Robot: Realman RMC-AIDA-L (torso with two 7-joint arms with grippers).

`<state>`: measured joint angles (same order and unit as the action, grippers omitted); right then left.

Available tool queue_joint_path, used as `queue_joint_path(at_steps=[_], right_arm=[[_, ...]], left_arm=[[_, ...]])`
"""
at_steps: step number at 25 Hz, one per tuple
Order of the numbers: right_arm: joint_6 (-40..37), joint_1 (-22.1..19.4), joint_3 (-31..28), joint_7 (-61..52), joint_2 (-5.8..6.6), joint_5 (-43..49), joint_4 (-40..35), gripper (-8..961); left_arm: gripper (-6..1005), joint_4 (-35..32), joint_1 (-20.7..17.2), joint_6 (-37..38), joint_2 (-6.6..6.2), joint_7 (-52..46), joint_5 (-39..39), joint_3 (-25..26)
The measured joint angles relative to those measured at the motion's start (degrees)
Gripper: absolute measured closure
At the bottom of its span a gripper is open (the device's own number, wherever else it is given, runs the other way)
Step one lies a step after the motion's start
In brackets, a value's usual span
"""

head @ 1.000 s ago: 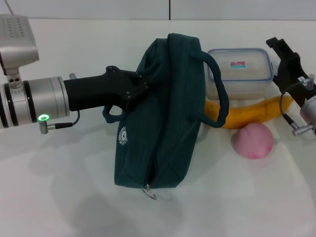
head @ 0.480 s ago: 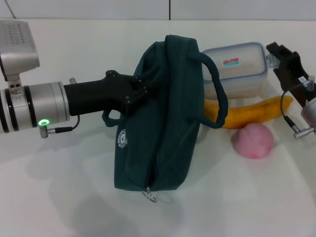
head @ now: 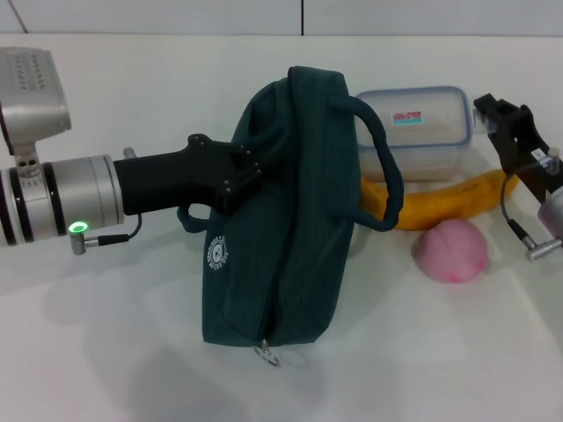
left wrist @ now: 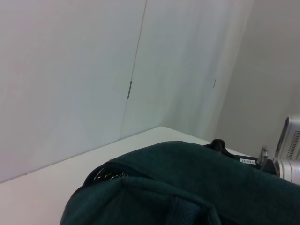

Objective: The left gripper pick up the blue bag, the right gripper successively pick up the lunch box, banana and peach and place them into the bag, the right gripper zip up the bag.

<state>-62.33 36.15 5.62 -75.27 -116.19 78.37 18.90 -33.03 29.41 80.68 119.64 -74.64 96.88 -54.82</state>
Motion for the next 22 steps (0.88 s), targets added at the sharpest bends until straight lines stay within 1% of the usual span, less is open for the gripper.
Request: queue_joint_path(at_steps=[5,9,13,17,20,21,22], right_arm=[[-0.27,-0.77,0.08,0.02,0.0,0.23,-0.36,858],[-0.34,-1.55,0.11,0.0,0.0,0.95,-1.64,857],[-1.11,-1.68,0.18,0.07,0.0,3.78,-3.77,857],[-5.91,-2.33,0.21,2.33,0.0,5.62,-5.57,857],[-8.65,-2.54,0.73,3.82,0.0,6.26,-6.22,857],[-11.5,-2.75,2.53,4.83,0.0,7.51,-7.78,857],[-12.21,-2.88,3.13,4.98,0.0,7.92,-8.3,857]], left_arm=[[957,0.7,0.01,0.01,0.03,0.02,-0.29,0.05],[957,1.24,0.02,0.01,0.05,0.07,-0.41,0.14],[957,2.49,0.08,0.01,0.11,1.91,-1.71,0.22],[957,6.25,0.16,0.34,0.14,8.55,-7.06,0.25],[957,6.5,-0.39,0.42,0.09,9.05,-9.75,0.31],[957,6.51,-0.75,0.45,0.07,9.07,-11.09,0.34],[957,6.52,-1.0,0.48,0.05,9.08,-12.07,0.35]])
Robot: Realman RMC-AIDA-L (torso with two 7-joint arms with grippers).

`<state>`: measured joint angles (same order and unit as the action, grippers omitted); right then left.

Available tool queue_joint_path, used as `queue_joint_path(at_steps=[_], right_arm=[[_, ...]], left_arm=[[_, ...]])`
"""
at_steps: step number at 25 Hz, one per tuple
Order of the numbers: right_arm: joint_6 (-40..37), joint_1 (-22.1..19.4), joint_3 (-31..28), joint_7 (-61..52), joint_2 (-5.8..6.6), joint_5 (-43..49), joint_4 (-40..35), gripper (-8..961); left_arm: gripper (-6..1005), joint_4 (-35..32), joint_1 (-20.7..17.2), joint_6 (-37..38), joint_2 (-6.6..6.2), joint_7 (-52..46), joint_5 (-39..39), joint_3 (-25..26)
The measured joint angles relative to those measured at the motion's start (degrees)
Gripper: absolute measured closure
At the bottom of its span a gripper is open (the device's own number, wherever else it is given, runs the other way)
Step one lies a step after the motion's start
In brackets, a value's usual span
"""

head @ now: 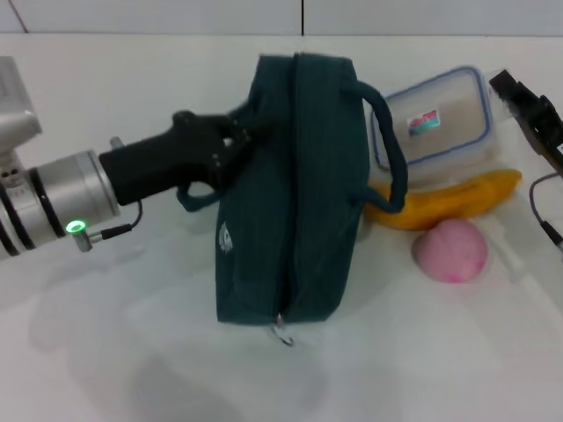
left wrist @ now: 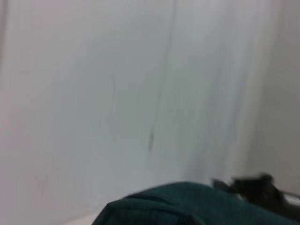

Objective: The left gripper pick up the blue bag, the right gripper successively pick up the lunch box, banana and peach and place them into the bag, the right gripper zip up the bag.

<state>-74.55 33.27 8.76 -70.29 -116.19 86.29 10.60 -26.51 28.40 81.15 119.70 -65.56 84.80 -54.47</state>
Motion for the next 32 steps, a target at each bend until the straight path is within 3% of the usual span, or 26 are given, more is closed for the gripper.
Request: queue_joint_path(at_steps=[8,32], right_arm=[[-5.75,-2.53,2.21,3.39,0.07,0.9,-3.33,857],[-9.24,-2.1,4.26,7.58,0.23,1.09,-5.58,858]], left_arm=[[958,-0.43,-1.05,1.54,-0.26,-0.35,-4.41,-0.23],[958,-0.23,-0.02,1.09,-0.26,1.03,-5.37,0.33]])
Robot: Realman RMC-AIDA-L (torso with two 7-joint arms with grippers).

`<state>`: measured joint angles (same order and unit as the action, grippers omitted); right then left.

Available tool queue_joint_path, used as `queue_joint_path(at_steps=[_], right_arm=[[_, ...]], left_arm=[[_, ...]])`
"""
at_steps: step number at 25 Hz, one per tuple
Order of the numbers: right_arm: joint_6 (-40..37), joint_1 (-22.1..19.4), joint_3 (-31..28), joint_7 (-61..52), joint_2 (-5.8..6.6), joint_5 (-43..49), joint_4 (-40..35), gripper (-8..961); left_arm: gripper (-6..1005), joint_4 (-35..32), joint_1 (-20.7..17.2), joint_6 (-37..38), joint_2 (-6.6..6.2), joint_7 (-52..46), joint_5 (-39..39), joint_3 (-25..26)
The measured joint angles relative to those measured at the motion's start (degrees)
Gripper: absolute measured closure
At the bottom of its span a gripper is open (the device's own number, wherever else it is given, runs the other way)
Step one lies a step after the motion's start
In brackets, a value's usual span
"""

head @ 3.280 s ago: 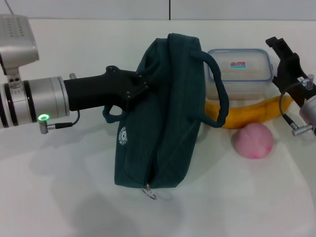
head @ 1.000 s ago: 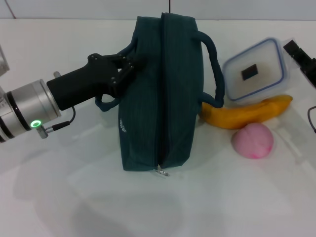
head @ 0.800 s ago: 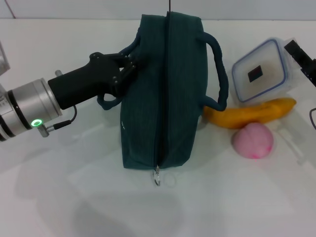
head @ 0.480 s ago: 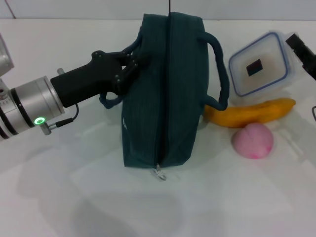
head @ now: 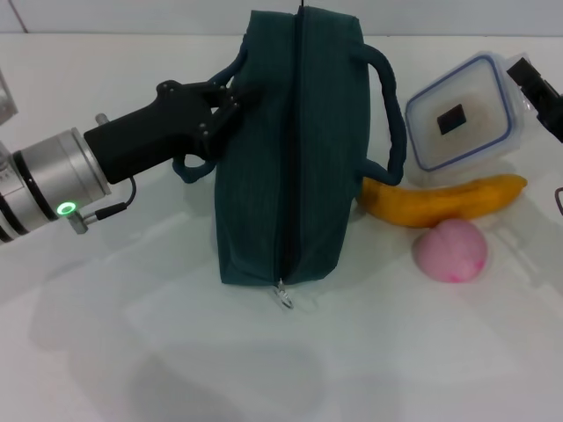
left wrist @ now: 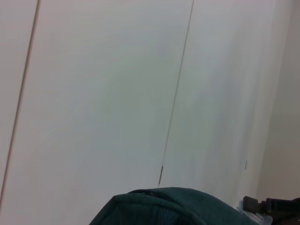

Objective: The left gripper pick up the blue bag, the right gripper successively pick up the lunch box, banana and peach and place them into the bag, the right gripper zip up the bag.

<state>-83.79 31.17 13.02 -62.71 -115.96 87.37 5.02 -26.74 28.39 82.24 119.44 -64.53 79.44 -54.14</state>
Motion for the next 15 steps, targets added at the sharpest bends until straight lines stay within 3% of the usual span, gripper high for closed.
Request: queue_joint_path(at_steps=[15], right_arm=[[-0.16,1.13,3.95,-0.28,0.34,0.1,-2.55,857]], left_arm=[[960,-0.1,0.01,-0.08,-0.01,0.54,0.44,-0.31]])
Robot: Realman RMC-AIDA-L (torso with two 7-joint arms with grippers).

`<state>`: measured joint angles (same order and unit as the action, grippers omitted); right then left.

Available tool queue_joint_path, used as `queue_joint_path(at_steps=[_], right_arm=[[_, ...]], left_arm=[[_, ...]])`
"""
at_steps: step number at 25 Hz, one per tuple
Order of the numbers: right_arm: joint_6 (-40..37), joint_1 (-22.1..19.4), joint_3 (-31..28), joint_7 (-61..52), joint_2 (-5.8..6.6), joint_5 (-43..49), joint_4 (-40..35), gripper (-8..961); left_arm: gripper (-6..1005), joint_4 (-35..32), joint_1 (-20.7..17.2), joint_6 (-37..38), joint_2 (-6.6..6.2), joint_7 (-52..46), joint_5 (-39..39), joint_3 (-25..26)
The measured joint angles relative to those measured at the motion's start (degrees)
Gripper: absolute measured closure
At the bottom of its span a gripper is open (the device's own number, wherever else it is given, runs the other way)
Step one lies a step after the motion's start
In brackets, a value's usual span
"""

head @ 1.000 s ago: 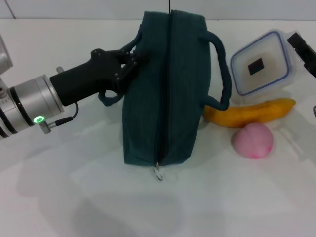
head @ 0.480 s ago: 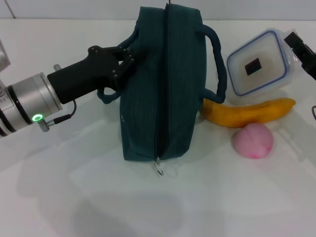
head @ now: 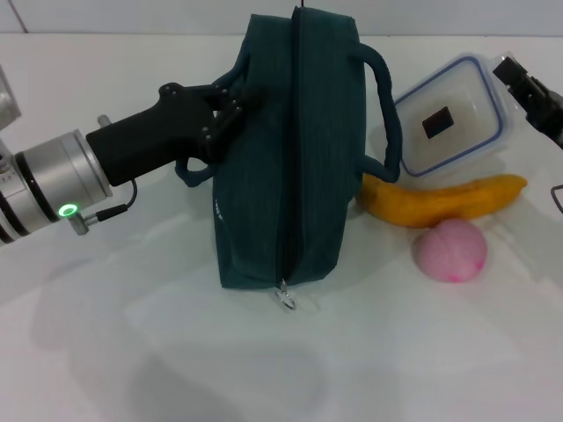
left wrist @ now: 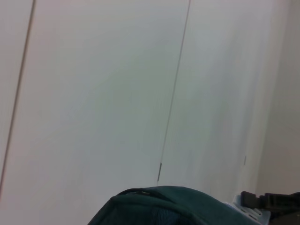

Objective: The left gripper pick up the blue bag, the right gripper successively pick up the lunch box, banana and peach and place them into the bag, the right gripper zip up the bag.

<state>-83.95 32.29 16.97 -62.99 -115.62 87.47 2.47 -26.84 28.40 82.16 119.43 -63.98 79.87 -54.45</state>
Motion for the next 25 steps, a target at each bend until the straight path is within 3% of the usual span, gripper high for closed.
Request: queue_joint_path(at_steps=[16,25], right_arm=[[-0.07,-0.61,2.19,-0.09,-0.11,-0.45,-2.91,741],[-4.58,-2.18,1.4,4.07,-0.36,-2.12,-4.7,647]], left_arm=[[959,-0.06,0.17,0.02,-0.08,0.42,0.2,-0.14],[960,0.26,0.17,0.02,-0.07,1.37,0.2,-0.14]])
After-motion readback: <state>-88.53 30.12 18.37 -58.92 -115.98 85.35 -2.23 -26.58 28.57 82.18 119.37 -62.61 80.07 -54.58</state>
